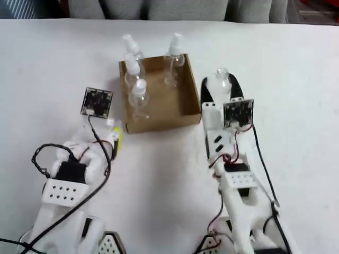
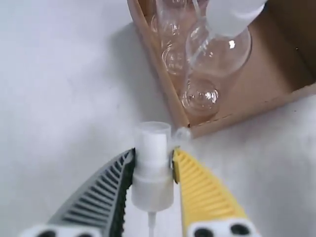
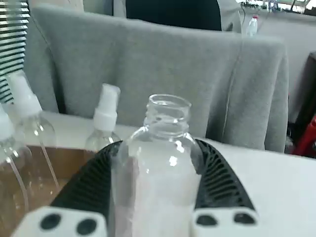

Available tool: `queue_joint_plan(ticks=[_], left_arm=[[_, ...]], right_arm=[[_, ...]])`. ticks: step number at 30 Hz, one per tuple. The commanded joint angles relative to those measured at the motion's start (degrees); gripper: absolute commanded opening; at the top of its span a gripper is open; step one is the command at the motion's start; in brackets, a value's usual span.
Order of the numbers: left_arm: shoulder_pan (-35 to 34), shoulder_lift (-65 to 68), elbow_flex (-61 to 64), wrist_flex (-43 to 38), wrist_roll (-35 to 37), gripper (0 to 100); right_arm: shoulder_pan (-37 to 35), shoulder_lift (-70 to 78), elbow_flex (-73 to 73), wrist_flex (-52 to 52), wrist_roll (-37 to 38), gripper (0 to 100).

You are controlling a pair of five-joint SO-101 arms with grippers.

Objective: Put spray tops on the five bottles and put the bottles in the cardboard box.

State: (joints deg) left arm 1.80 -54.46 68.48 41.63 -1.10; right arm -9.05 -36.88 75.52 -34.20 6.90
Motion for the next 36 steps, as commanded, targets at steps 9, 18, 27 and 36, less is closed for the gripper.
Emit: queue_joint_plan(ticks=[9, 18, 27, 36], left_arm=[[-3.91, -7.78, -5.45, -3.60, 0.62, 2], [-2.07, -20.26, -11.60, -14.68, 0.62, 2], [7.08, -17.36, -26.55, -24.09, 0.62, 2], [17.10, 0.92, -59.43, -4.84, 0.62, 2]], right_arm=[[-8.57, -32.31, 4.57, 24.92, -6.42, 1.5], [-15.43, -40.92, 13.80, 26.51, -6.95, 1.5], [-21.76, -51.21, 21.63, 32.31, -6.95, 1.5], [-25.10, -60.00, 21.63, 43.21, -7.03, 1.5]])
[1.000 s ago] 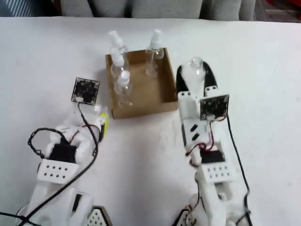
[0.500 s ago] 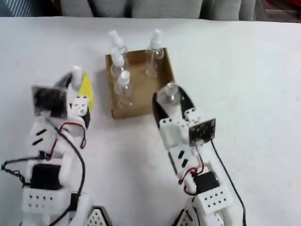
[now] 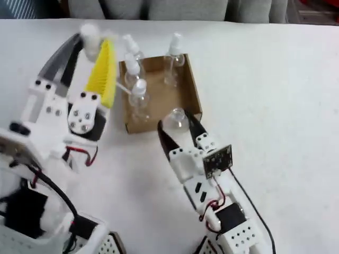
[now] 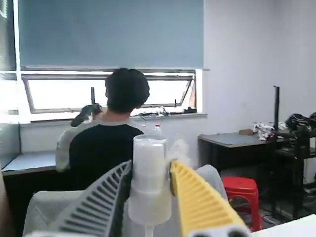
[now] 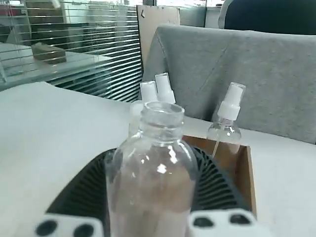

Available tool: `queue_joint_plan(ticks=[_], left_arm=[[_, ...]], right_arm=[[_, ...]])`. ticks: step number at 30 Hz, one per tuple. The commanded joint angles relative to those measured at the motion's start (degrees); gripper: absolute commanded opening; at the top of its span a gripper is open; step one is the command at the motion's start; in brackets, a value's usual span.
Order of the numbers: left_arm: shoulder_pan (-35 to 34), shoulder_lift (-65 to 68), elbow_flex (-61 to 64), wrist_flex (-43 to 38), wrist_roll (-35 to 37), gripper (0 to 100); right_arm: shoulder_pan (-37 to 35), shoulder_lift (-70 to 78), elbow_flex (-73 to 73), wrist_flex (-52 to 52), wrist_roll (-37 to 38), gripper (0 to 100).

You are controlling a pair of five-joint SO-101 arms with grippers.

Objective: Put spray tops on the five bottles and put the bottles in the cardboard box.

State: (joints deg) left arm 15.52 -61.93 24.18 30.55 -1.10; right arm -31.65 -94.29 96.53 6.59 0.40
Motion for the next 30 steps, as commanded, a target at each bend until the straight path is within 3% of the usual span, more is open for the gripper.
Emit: queue_joint_plan(ticks=[1, 6, 12, 30], left_arm=[[4.18, 10.68, -17.85, 7.82, 0.62, 2], [8.31, 21.14, -28.48, 16.97, 1.67, 2], [11.12, 28.62, -35.34, 23.82, 10.46, 2], [11.12, 29.14, -28.57, 24.26, 10.37, 2]], right_arm=[[-3.38, -3.56, 0.62, 3.56, -0.53, 1.5], [-3.91, -7.25, 0.44, 7.60, -0.53, 1.5], [-4.00, -8.13, 0.44, 8.84, -0.53, 1.5], [-4.00, -8.04, 0.44, 8.84, -0.44, 1.5]])
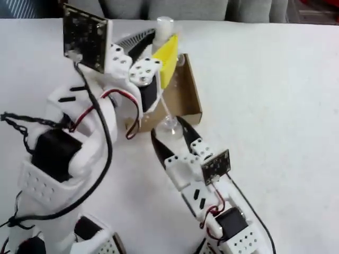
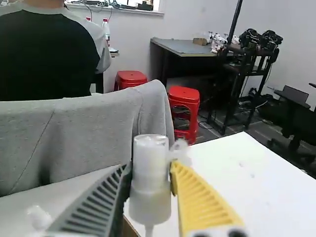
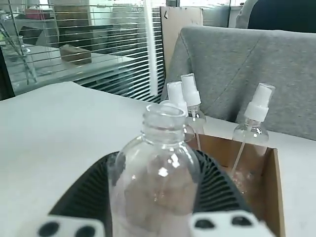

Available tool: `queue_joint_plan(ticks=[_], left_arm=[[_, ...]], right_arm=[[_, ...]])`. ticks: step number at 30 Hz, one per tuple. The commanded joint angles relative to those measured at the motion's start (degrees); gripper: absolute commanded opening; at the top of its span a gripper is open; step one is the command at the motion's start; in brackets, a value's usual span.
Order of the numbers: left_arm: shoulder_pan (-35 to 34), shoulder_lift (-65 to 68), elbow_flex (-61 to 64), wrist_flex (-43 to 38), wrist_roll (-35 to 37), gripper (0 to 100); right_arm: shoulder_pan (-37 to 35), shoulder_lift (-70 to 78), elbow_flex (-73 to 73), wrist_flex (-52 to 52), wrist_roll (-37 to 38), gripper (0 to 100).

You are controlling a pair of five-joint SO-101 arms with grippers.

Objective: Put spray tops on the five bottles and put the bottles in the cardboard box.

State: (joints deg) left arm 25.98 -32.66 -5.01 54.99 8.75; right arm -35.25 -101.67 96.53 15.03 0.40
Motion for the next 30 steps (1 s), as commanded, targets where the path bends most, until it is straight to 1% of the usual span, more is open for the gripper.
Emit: queue_joint_plan(ticks=[1, 7, 12, 16, 23, 26, 30], left_arm=[[0.48, -0.13, 1.14, -0.18, 0.44, 2], [0.48, -0.13, 3.52, -0.26, 0.44, 2], [0.40, -0.13, 3.16, -0.53, 0.44, 2], [0.40, -0.13, 3.43, -3.78, 0.44, 2], [0.40, -0.13, 3.52, -5.89, 0.44, 2], [0.48, -0.13, 3.69, -5.45, 0.44, 2], [-0.48, -0.13, 6.07, -5.98, 0.44, 2]], right_arm=[[-0.40, -0.66, 0.44, 0.40, -0.44, 1.5], [-0.40, -0.57, 0.44, 0.48, -0.44, 1.5], [-0.40, -0.57, 0.44, 0.48, -0.44, 1.5], [-0.40, -0.57, 0.44, 0.57, -0.44, 1.5], [-0.66, -0.84, 0.44, 2.07, -0.44, 1.5], [-0.66, -0.84, 0.44, 2.07, -0.44, 1.5], [-0.66, -0.84, 0.44, 2.07, -0.44, 1.5]])
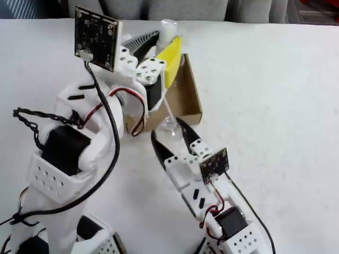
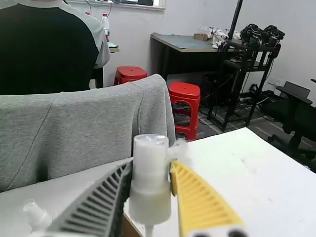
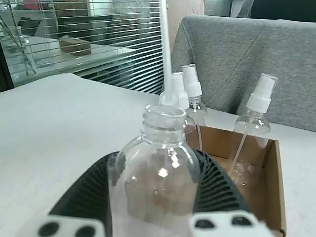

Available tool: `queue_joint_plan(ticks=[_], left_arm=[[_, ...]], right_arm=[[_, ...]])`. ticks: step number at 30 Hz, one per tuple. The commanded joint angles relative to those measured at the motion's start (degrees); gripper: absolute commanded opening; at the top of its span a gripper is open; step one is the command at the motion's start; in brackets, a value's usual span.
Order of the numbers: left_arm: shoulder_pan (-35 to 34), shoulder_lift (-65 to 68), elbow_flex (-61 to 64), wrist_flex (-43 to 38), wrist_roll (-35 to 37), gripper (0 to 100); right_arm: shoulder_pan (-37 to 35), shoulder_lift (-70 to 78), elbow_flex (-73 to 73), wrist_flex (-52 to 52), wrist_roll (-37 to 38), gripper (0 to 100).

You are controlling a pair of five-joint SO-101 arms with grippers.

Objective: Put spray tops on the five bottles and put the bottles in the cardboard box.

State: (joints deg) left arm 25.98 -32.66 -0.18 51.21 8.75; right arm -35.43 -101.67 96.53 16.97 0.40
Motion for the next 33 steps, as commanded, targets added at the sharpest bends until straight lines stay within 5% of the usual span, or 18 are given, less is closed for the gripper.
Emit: queue_joint_plan(ticks=[1, 33], left_arm=[[-0.57, -0.13, 1.93, -2.20, 0.44, 2], [-0.84, -8.75, 12.66, -9.49, -3.87, 2]], right_arm=[[-0.48, -0.84, 0.44, 0.13, -0.44, 1.5], [-0.48, -0.57, 0.44, 0.13, -0.44, 1.5]])
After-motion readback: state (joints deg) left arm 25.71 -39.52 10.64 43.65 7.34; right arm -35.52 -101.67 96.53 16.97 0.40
